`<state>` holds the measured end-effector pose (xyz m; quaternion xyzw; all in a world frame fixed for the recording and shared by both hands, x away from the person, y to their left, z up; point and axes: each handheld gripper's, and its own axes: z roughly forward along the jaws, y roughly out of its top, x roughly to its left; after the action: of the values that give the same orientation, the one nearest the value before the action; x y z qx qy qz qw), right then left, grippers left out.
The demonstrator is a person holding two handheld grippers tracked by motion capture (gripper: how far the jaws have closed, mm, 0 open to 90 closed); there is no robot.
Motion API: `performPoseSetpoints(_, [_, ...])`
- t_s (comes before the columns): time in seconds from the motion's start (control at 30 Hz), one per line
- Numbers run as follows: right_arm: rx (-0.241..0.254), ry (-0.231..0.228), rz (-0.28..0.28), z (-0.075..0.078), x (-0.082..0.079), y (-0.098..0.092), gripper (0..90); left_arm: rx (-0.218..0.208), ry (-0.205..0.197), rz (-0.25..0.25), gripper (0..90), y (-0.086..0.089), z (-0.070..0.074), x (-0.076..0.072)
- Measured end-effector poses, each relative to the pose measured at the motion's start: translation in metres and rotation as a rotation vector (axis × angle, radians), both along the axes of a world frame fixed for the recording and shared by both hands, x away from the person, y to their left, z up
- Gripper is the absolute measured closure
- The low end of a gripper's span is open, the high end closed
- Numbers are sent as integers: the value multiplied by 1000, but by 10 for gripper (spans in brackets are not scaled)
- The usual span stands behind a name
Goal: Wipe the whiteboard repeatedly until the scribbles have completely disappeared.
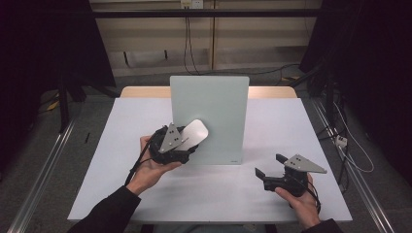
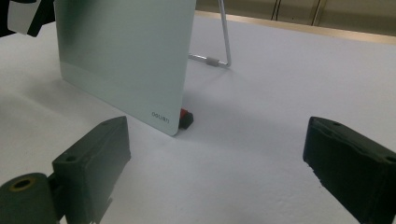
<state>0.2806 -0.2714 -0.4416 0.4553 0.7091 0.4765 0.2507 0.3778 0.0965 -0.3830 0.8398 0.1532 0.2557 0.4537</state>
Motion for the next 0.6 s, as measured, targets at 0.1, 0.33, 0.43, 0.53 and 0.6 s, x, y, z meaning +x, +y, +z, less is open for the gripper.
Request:
performPoseSetpoints(0.1, [-2,0,2,0,0,0,71,-2,10,2,312,0,-1,0])
performPoseSetpoints(0.33, [1,1,1,0,0,0,71,-13,17,-11,311,1,1,-4])
performPoseSetpoints(0.43, [5,5,-1,0,1,1,71,-23,31,-17,312,2,2,-5])
performPoseSetpoints(0.53, [3,8,-1,0,2,1,70,-29,52,-29,312,4,4,-6])
performPoseSetpoints(0.6, [4,7,-1,0,2,1,70,-31,68,-35,311,4,4,-7])
